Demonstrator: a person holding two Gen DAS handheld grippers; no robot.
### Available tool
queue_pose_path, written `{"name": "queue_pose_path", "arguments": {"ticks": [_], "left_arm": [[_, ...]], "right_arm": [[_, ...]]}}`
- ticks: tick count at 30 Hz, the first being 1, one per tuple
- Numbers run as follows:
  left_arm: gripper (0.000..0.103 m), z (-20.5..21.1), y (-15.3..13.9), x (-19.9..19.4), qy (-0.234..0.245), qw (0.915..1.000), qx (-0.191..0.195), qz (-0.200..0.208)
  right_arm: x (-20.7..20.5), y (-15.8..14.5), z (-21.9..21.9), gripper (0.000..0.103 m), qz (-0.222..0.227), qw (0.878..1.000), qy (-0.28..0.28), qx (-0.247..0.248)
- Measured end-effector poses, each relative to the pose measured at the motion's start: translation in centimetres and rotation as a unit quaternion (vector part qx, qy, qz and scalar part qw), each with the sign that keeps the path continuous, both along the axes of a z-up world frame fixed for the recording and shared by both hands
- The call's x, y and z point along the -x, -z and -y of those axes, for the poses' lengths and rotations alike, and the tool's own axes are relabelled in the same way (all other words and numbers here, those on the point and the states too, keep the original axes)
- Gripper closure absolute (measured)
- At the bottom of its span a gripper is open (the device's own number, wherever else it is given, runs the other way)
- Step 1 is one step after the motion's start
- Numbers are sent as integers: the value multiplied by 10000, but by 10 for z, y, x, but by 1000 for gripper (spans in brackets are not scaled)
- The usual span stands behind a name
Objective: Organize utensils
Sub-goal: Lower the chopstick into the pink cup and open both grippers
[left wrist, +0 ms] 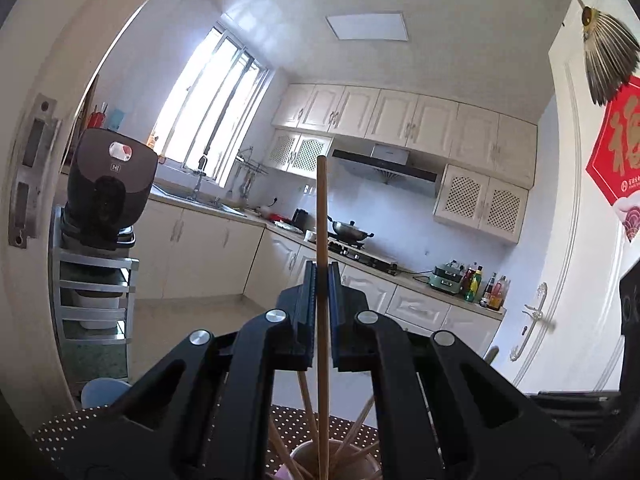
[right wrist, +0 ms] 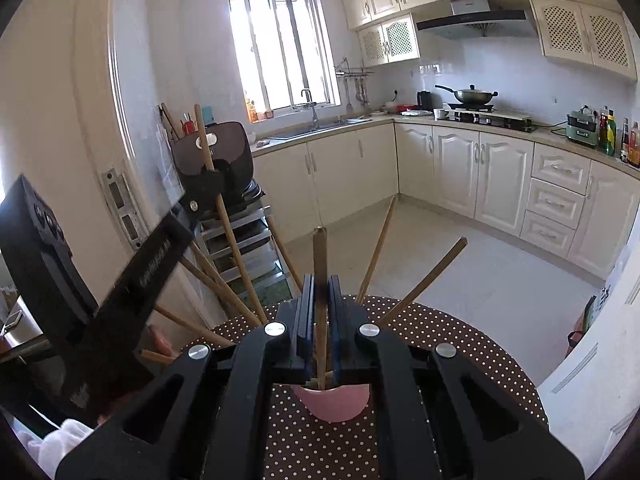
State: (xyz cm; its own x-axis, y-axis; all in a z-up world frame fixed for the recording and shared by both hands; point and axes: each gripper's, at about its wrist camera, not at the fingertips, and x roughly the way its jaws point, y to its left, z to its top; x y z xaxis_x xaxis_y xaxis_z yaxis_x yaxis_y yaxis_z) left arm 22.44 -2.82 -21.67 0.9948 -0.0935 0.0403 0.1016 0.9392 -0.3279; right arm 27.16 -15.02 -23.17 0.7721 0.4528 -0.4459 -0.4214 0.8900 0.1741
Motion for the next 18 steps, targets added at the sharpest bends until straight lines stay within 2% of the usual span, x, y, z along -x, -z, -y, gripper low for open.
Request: {"name": "queue_pose_path", "arguments": {"ticks": [9, 18], "left_arm": [[97, 8, 4, 11, 24, 9993, -188, 312], [96, 2, 15, 23, 8, 9999, 54, 123]], "right_arm": [[-6, -1, 5, 97, -87, 9997, 30, -206], [-10, -3, 7, 97, -207, 9994, -2, -285]]}}
